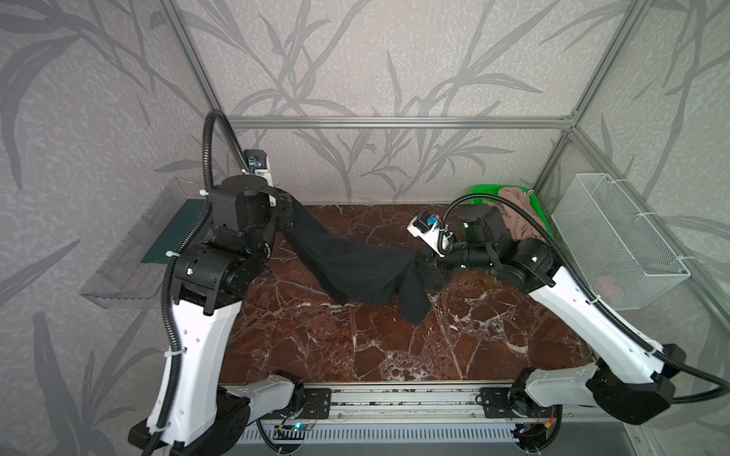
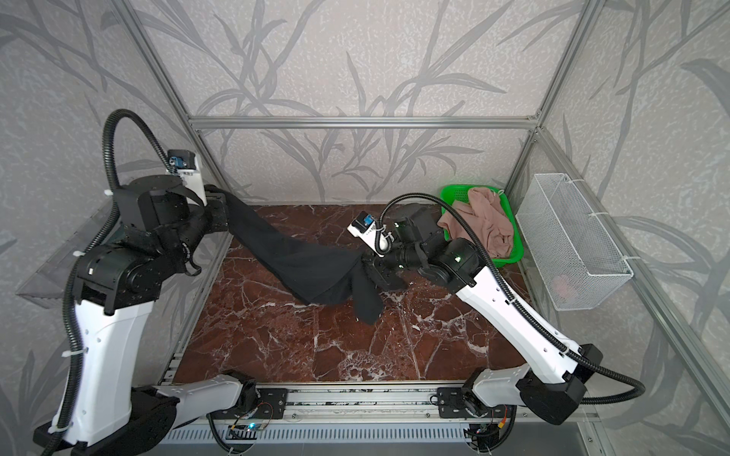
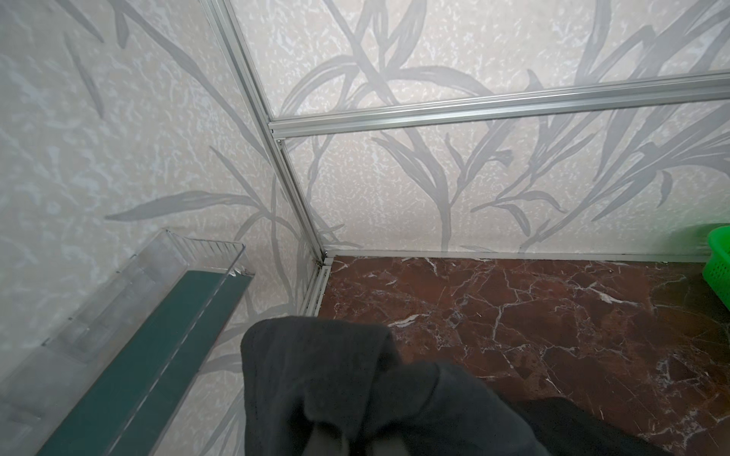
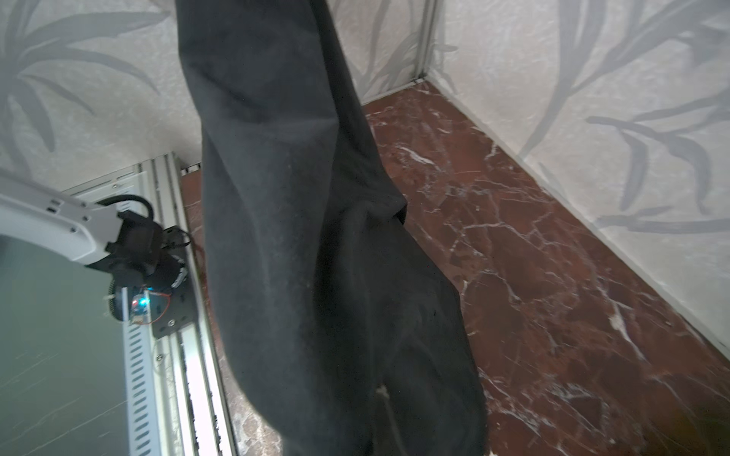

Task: Fold and stack the mixed laundry pile
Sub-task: 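Lift the black garment with both grippers and shake it out in the air, then lower the black garment onto the table with both grippers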

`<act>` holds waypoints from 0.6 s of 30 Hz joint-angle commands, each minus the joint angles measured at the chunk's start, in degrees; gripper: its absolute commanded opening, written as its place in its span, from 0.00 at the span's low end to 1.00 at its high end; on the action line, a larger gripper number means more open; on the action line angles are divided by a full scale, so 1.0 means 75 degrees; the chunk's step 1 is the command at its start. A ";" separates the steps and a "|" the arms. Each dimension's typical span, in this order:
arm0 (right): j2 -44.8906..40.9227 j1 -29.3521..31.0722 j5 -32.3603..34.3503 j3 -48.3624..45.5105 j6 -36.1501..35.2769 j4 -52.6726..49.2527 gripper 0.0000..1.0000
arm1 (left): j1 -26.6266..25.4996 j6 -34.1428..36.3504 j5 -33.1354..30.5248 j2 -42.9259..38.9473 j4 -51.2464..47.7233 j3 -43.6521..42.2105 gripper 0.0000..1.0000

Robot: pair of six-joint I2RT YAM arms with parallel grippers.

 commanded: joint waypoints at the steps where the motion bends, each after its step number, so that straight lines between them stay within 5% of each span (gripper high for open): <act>1: -0.0147 0.0250 -0.0151 0.0038 0.0266 0.0670 0.00 | 0.0033 0.0318 0.0257 0.0878 -0.0151 0.1260 0.00; 6: -0.0586 -0.0315 0.0471 -0.1067 0.1423 0.1869 0.00 | 0.0013 -0.0008 0.1665 0.2605 -0.0300 0.2629 0.00; 10: -0.0877 -0.1557 0.0705 -0.2680 0.2678 0.2527 0.00 | -0.0219 -0.0589 0.2737 0.3630 0.0280 0.2153 0.00; 16: -0.0680 -0.3021 0.1012 -0.4712 0.3752 0.2796 0.00 | -0.1112 -0.1043 0.2753 0.5186 0.1483 0.0927 0.00; 18: -0.0498 -0.3252 0.1182 -0.5073 0.3859 0.2733 0.00 | -0.1163 -0.1508 0.2618 0.5693 0.1519 0.1027 0.14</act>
